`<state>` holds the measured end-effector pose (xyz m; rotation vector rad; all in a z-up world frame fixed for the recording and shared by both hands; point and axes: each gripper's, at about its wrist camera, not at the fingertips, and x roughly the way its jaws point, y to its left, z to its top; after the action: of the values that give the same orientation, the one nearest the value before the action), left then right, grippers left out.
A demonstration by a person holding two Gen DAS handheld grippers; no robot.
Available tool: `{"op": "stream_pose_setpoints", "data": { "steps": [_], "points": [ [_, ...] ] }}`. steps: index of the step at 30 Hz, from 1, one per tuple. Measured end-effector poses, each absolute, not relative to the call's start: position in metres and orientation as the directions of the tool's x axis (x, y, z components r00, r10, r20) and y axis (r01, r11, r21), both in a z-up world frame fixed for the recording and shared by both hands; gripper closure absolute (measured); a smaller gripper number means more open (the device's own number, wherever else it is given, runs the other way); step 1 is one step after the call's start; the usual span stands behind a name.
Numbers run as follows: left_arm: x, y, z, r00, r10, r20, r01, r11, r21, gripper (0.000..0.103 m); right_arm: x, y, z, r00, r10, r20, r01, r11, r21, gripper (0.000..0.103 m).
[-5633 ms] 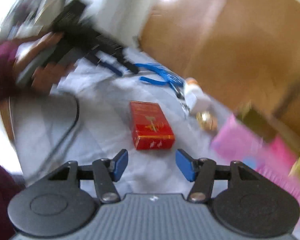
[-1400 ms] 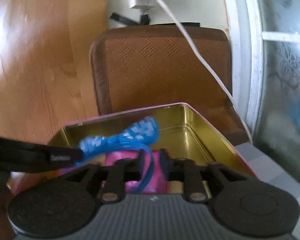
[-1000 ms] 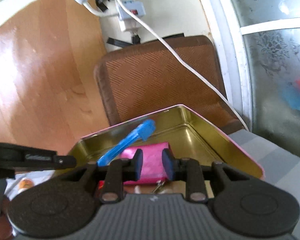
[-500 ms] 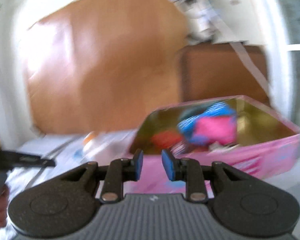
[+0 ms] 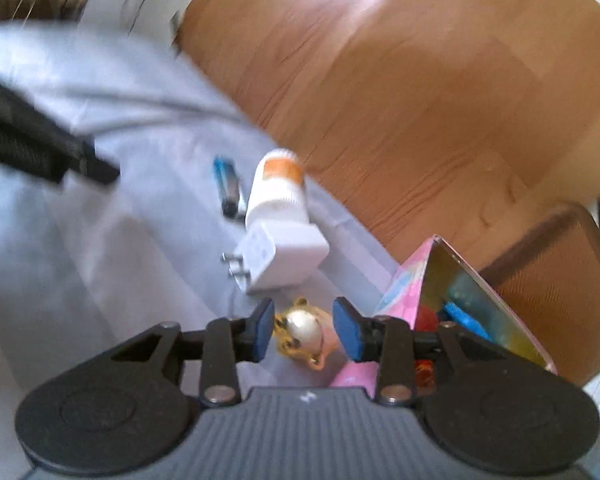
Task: Organize rigid objects
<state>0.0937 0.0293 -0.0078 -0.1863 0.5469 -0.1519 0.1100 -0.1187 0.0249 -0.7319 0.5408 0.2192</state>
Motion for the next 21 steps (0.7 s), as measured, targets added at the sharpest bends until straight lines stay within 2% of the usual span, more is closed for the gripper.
{"op": "stream_pose_setpoints", "data": {
  "steps": [3, 7, 11, 13, 14, 16, 19, 21],
  "points": [
    [0.094, 0.029, -0.008, 0.843, -0.200, -0.499, 0.100, 0.970, -0.220, 0.064, 0.112, -0.115, 0.015, 0.825, -0.027, -0.564, -0.406, 0.666, -0.626, 0.060],
    [0.093, 0.026, -0.008, 0.848, -0.197, -0.492, 0.104, 0.972, -0.209, 0.062, 0.113, -0.118, 0.006, 0.827, -0.042, -0.561, -0.392, 0.671, -0.629, 0.066],
    [0.092, 0.026, -0.008, 0.848, -0.201, -0.490, 0.107, 0.971, -0.213, 0.062, 0.091, -0.126, 0.015, 0.819, 0.036, -0.573, -0.399, 0.754, -0.522, 0.067],
    [0.091, 0.027, -0.007, 0.850, -0.209, -0.484, 0.113, 0.969, -0.219, 0.061, 0.078, -0.146, 0.036, 0.746, 0.197, -0.636, -0.440, 0.863, -0.248, 0.067],
    [0.091, 0.027, -0.007, 0.849, -0.217, -0.482, 0.121, 0.967, -0.223, 0.061, 0.073, -0.165, 0.045, 0.687, 0.316, -0.654, -0.448, 0.893, -0.039, 0.067],
    [0.090, 0.024, -0.007, 0.844, -0.232, -0.484, 0.140, 0.966, -0.219, 0.060, 0.059, -0.204, 0.050, 0.613, 0.495, -0.616, -0.399, 0.867, 0.299, 0.067],
    [0.087, 0.014, -0.005, 0.829, -0.265, -0.492, 0.186, 0.961, -0.203, 0.060, 0.038, -0.256, 0.035, 0.602, 0.565, -0.564, -0.269, 0.809, 0.523, 0.073],
    [0.084, 0.004, -0.004, 0.800, -0.330, -0.501, 0.239, 0.941, -0.238, 0.060, 0.024, -0.284, 0.025, 0.637, 0.519, -0.571, -0.181, 0.820, 0.543, 0.071]
  ]
}}
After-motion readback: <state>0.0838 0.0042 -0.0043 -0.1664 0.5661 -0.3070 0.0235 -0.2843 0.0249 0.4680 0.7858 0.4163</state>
